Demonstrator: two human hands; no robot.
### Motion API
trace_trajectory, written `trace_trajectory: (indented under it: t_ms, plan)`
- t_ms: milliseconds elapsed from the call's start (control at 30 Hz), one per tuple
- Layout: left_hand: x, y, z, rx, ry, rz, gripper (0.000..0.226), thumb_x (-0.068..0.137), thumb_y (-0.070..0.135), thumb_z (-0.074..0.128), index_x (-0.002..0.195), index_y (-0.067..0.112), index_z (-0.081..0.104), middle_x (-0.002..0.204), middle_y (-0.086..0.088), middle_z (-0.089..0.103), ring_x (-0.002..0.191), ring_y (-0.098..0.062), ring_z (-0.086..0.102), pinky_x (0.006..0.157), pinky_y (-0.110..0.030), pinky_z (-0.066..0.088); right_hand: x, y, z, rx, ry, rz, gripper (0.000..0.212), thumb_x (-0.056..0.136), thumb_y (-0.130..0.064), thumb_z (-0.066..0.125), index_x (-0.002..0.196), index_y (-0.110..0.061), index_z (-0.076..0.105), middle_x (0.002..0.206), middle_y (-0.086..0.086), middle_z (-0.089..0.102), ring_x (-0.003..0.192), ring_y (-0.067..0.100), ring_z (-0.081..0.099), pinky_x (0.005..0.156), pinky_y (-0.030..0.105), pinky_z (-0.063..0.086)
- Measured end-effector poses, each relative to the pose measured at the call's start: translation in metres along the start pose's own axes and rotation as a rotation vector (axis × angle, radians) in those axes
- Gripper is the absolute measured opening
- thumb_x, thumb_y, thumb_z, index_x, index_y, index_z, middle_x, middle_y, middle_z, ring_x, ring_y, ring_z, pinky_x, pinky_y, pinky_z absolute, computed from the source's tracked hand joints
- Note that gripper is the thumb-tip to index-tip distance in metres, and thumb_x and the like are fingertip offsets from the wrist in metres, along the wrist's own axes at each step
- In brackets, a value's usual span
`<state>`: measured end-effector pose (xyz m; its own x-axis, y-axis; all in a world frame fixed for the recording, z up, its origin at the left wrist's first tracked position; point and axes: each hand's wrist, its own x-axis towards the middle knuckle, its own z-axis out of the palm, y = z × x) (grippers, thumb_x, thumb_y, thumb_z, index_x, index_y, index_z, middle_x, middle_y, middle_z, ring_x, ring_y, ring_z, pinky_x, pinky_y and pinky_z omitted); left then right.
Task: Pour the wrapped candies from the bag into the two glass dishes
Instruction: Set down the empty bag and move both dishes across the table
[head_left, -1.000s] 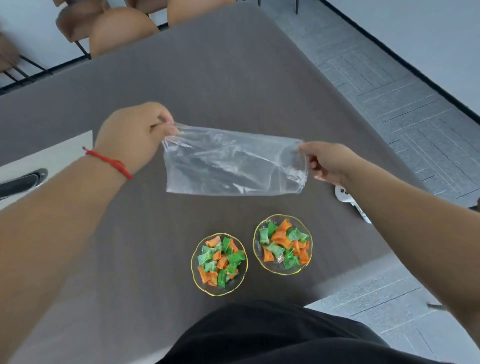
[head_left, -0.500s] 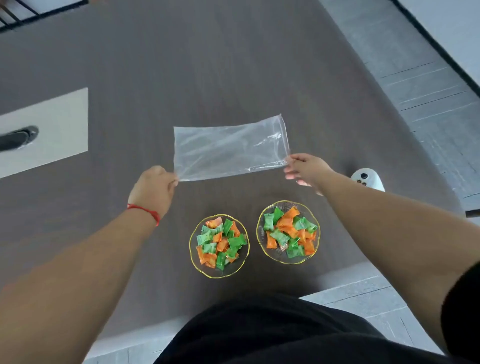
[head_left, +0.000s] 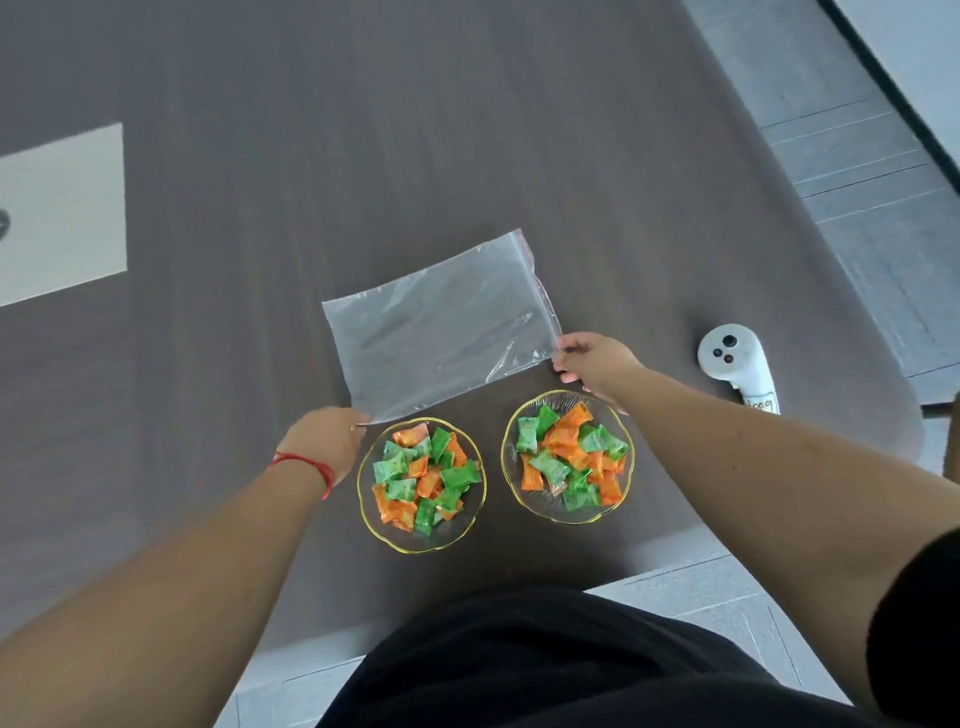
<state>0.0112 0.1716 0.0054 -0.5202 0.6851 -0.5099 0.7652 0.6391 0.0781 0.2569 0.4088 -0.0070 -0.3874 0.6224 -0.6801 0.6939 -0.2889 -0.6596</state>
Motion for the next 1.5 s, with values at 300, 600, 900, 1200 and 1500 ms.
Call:
trace_trajectory:
  t_ms: [300, 600, 900, 1200, 1500]
  plan:
    - [-0.033, 0.009, 0.000, -0.559, -0.482, -0.396, 0.032, 0.095, 0.032, 0.046, 0.086, 0.003, 0.055, 0.082, -0.016, 0.066, 0.080, -0.032, 0.068, 0.073, -0.042, 0.059, -0.024, 0.040, -0.025, -0.887, -0.133, -0.187, 0.039, 0.094, -0.053, 0.036, 0.118, -0.025, 0.050, 0.108, 0.001, 0.066, 0.091, 0.024, 0.061, 0.079, 0.038, 0.050]
    - [-0.049, 0.009, 0.030, -0.771, -0.294, -0.338, 0.024, 0.093, 0.001, 0.036, 0.073, 0.004, 0.049, 0.069, -0.019, 0.057, 0.068, -0.030, 0.059, 0.071, -0.041, 0.055, -0.033, 0.043, -0.019, -0.934, -0.153, -0.245, 0.031, 0.101, -0.034, 0.029, 0.114, -0.019, 0.052, 0.089, -0.001, 0.057, 0.083, 0.023, 0.052, 0.073, 0.034, 0.042]
    - [-0.064, -0.059, 0.019, -0.920, -0.261, -0.395, 0.018, 0.091, 0.003, 0.044, 0.077, 0.004, 0.055, 0.064, -0.017, 0.063, 0.061, -0.026, 0.064, 0.059, -0.032, 0.058, -0.043, -0.002, 0.015, -0.871, -0.150, -0.295, 0.025, 0.100, -0.031, 0.033, 0.105, -0.021, 0.055, 0.094, 0.002, 0.062, 0.086, 0.023, 0.058, 0.076, 0.035, 0.047]
    - [-0.060, -0.173, -0.028, -1.192, -0.137, -0.445, 0.009, 0.093, 0.001, 0.047, 0.091, -0.001, 0.055, 0.062, -0.017, 0.060, 0.041, -0.013, 0.064, 0.045, -0.024, 0.056, -0.040, -0.103, 0.102, -0.706, -0.157, -0.303, 0.023, 0.096, -0.021, 0.034, 0.088, -0.024, 0.055, 0.079, 0.007, 0.064, 0.067, 0.024, 0.064, 0.073, 0.037, 0.053]
    - [-0.036, -0.309, -0.098, -1.304, -0.029, -0.437, 0.011, 0.092, 0.000, 0.046, 0.086, 0.004, 0.054, 0.066, -0.017, 0.065, 0.046, -0.015, 0.067, 0.046, -0.025, 0.057, -0.026, -0.217, 0.219, -0.582, -0.132, -0.382, 0.021, 0.095, -0.014, 0.038, 0.085, -0.017, 0.057, 0.066, 0.002, 0.059, 0.058, 0.022, 0.060, 0.069, 0.036, 0.051]
